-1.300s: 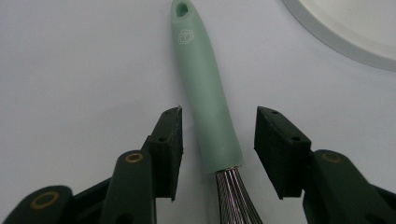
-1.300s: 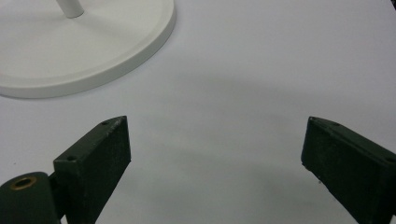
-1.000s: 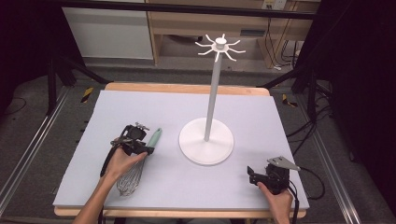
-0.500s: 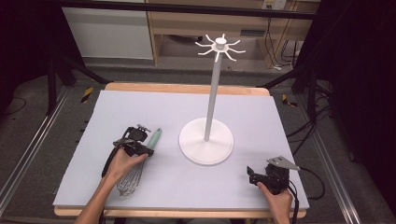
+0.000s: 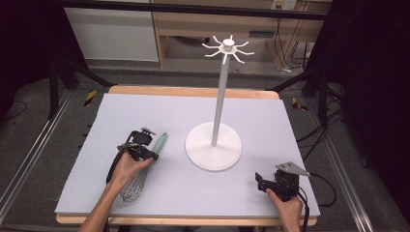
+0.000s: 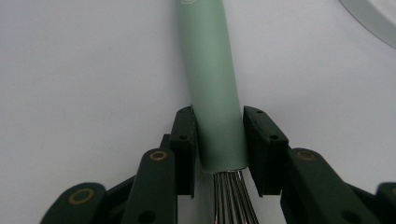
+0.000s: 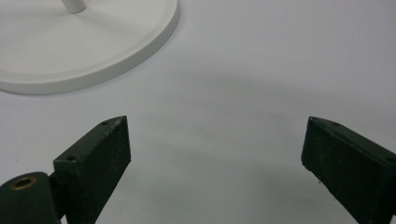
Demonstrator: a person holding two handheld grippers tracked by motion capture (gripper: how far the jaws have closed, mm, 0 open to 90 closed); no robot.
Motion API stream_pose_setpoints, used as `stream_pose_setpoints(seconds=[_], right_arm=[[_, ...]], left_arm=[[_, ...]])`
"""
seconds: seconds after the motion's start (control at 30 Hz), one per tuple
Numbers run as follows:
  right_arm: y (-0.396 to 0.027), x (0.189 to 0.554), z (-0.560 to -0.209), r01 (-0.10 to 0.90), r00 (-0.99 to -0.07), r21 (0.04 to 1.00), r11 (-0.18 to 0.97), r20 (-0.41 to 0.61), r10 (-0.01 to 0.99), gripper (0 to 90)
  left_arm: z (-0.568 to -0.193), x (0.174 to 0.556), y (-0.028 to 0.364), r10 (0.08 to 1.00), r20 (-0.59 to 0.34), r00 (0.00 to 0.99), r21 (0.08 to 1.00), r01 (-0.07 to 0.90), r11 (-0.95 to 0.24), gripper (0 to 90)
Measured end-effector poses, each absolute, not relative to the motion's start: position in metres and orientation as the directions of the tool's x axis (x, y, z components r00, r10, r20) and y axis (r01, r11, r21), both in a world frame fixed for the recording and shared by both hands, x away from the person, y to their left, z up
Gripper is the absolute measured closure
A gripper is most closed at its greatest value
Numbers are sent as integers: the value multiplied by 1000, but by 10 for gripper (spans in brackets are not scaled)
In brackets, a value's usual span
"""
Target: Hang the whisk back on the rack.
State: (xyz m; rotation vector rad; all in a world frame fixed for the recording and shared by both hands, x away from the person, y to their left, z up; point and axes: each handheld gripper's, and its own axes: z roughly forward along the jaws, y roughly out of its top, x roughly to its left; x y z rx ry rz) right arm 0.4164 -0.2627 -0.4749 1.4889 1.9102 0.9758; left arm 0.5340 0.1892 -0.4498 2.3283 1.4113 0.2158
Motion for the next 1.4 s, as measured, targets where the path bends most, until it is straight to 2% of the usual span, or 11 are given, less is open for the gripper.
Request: stream_pose_setpoints(seconds=[0.6,1.4], right_arm=[[-263,416,-475,587,-258,798,135,26,966,87],[-263,416,-475,587,-258,798,135,26,966,87]], left_arm=[[-445,532,187,868,-79,490,396,814,-424,686],[-418,509,203,852,-105,513,481,776,-408,688]])
